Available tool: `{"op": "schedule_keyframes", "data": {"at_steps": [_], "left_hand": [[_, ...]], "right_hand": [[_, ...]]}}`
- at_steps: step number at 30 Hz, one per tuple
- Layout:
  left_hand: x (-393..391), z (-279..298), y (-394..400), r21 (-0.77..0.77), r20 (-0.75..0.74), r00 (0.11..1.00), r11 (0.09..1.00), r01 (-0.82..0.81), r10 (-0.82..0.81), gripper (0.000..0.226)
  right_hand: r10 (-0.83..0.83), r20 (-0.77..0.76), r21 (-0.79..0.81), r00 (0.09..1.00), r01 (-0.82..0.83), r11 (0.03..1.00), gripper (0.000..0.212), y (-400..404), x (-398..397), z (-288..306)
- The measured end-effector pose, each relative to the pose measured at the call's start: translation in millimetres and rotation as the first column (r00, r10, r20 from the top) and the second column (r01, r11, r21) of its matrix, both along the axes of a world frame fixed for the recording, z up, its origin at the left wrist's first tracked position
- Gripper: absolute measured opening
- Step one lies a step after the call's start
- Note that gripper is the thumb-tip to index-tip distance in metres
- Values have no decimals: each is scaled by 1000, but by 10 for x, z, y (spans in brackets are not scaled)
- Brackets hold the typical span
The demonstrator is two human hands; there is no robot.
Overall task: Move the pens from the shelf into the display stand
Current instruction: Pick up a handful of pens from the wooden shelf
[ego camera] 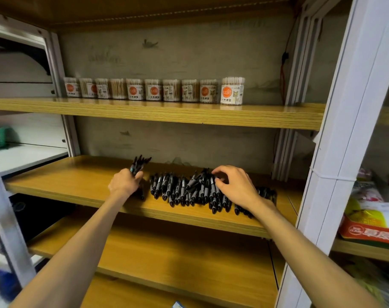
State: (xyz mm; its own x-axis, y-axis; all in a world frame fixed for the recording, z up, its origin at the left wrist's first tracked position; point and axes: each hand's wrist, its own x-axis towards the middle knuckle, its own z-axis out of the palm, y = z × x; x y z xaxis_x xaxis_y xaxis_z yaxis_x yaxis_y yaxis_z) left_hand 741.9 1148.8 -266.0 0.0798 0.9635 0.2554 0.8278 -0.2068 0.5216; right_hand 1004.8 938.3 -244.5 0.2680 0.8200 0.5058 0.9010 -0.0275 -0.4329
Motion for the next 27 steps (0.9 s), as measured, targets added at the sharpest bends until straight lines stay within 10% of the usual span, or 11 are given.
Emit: {"op": "schedule_keyframes", "data": {"at_steps": [4,9,19,27], "left_hand": [[23,21,45,27,349,932,995,96,-99,29],[21,-30,2,9,780,612,980,200,-132,21],[-44,-106,10,188,815,531,972,138,-233,32],[-53,-135,43,31,803,579,979,201,-145,23]], "right_hand": [[1,-4,-9,1000,-2,1000,26,19,-49,-3],[-5,10,-13,1000,5,1000,25,34,-98,-15],[-6,25,-34,1000,7,999,27,74,-203,13],[7,43,-27,999,-5,1000,26,96,-268,51]]}}
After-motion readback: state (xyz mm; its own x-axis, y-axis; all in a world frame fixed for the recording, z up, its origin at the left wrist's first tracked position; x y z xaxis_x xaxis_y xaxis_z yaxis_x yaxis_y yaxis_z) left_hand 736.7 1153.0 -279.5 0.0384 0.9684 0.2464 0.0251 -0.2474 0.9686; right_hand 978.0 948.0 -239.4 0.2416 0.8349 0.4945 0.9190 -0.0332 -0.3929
